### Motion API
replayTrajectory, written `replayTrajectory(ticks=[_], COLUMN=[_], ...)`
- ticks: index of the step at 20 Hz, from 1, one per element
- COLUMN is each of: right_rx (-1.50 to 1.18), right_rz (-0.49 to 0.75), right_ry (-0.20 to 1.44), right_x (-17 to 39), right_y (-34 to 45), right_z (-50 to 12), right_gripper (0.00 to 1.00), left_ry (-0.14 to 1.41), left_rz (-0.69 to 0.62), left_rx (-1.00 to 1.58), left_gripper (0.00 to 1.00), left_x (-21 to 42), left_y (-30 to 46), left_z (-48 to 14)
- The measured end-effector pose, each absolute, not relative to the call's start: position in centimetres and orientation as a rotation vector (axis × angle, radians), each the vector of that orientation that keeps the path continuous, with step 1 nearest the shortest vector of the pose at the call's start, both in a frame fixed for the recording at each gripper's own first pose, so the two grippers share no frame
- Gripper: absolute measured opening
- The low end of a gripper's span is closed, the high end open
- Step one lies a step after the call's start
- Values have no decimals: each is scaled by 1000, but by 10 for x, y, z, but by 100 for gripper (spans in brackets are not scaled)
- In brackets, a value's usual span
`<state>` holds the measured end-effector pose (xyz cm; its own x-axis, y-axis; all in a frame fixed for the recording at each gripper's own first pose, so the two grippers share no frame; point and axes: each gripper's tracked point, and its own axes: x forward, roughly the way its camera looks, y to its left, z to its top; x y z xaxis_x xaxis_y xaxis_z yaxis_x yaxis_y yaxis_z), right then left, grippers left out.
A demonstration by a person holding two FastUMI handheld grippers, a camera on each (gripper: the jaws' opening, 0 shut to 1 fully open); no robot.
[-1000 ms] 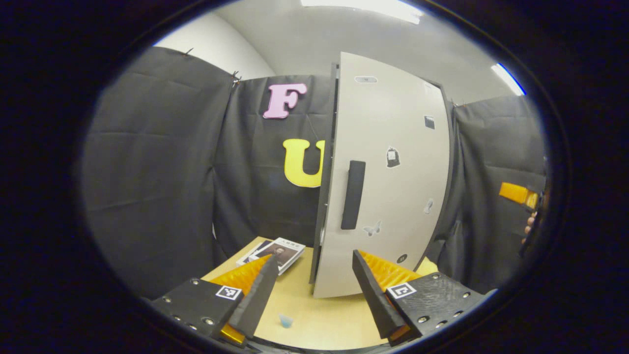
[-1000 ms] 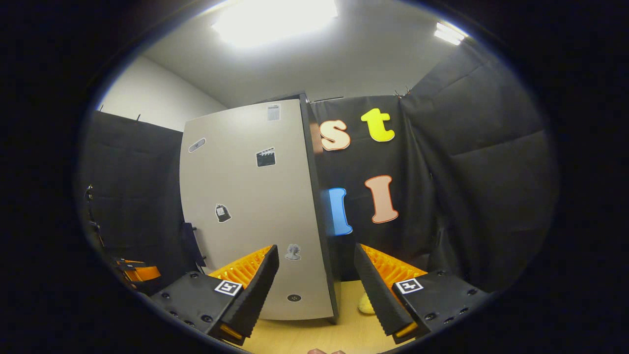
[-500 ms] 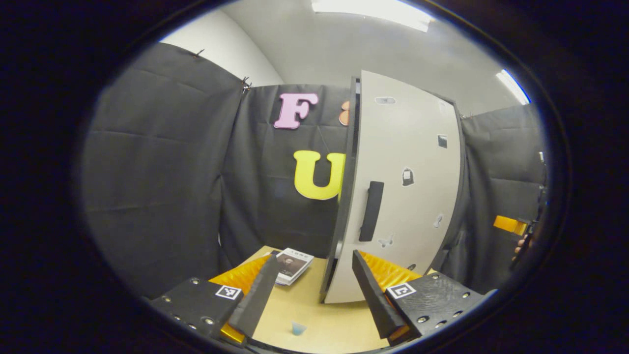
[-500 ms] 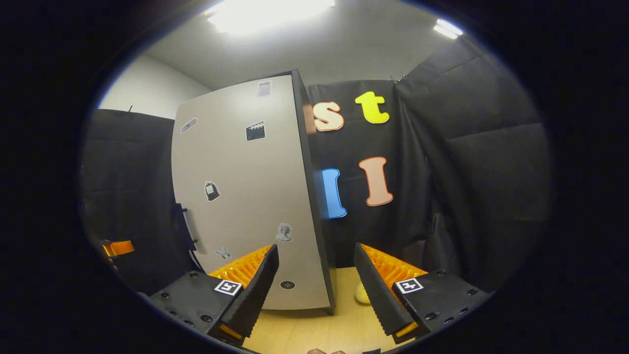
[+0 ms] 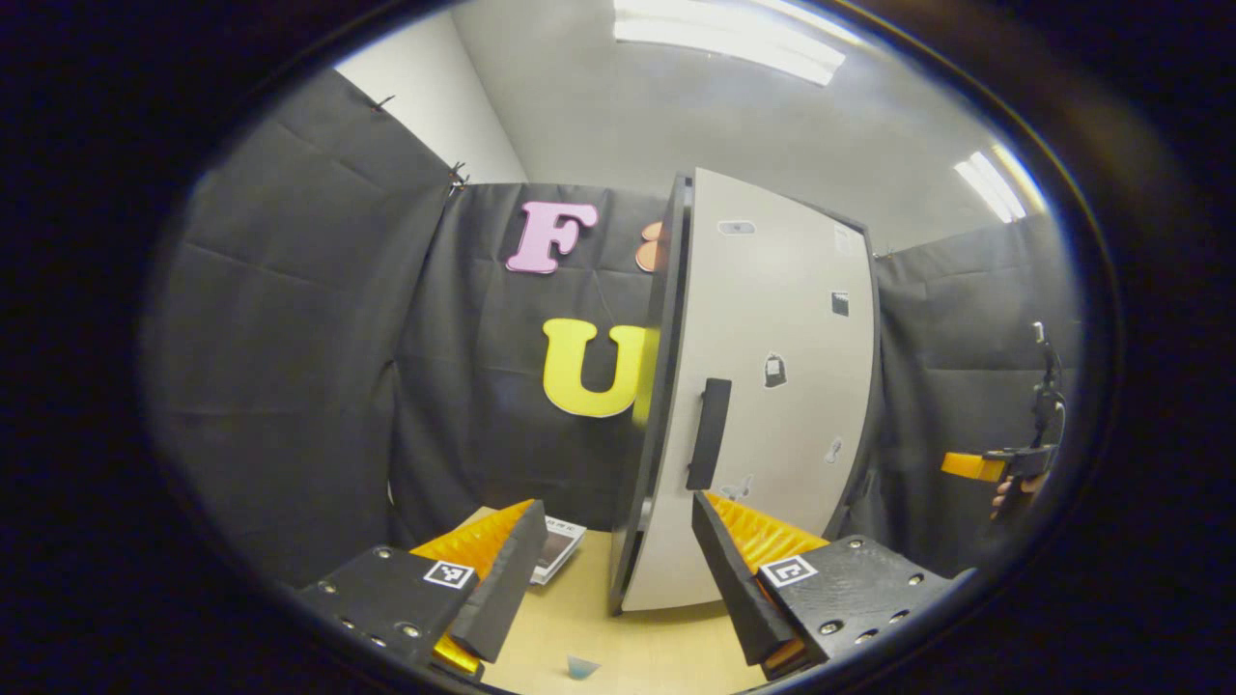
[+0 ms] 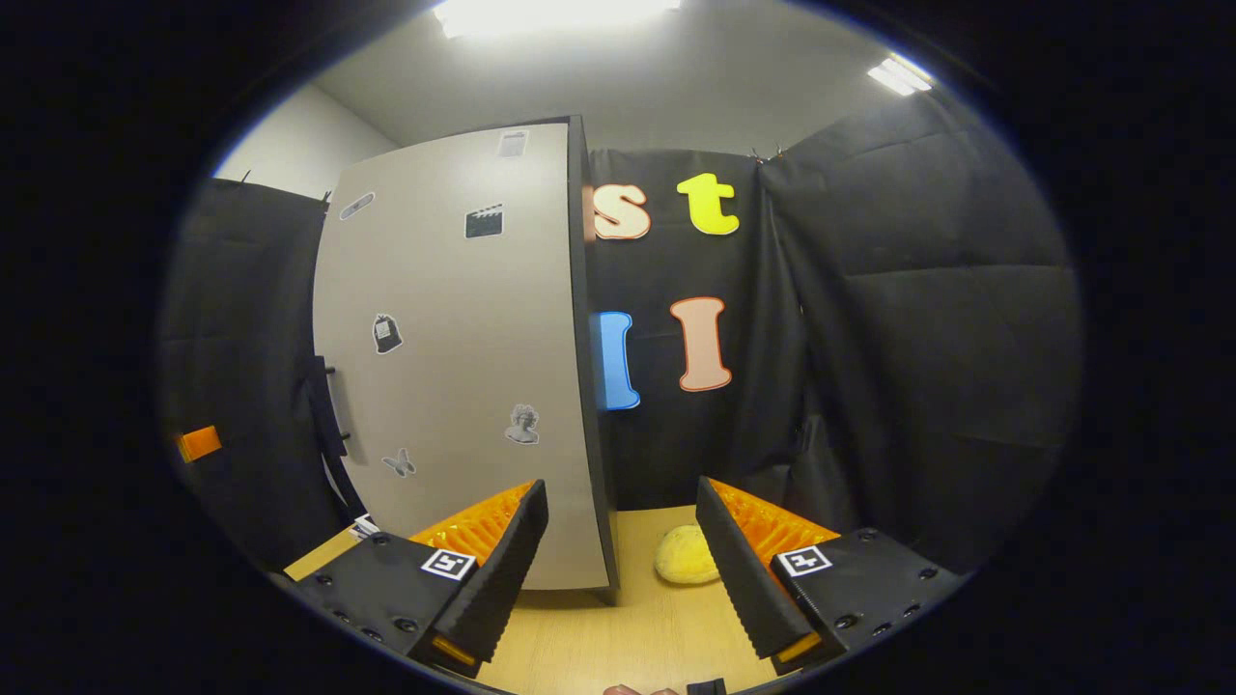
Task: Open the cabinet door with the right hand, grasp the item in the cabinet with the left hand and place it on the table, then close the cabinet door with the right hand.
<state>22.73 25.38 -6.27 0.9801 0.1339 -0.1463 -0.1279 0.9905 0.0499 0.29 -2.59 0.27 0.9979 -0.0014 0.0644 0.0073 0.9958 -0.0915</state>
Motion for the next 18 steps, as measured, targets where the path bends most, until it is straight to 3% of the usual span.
replayTrajectory(ticks=[10, 18], right_rx=[-42, -21], right_rz=[89, 136], right_ry=[150, 147], right_x=[203, 230], right_y=[269, 269], right_z=[-67, -73], right_gripper=[98, 97], left_ry=[-72, -65], left_rz=[-104, -111], left_rx=[-130, -95], left_gripper=[92, 92], left_x=[57, 74], left_y=[-20, -46], left_z=[-9, -10])
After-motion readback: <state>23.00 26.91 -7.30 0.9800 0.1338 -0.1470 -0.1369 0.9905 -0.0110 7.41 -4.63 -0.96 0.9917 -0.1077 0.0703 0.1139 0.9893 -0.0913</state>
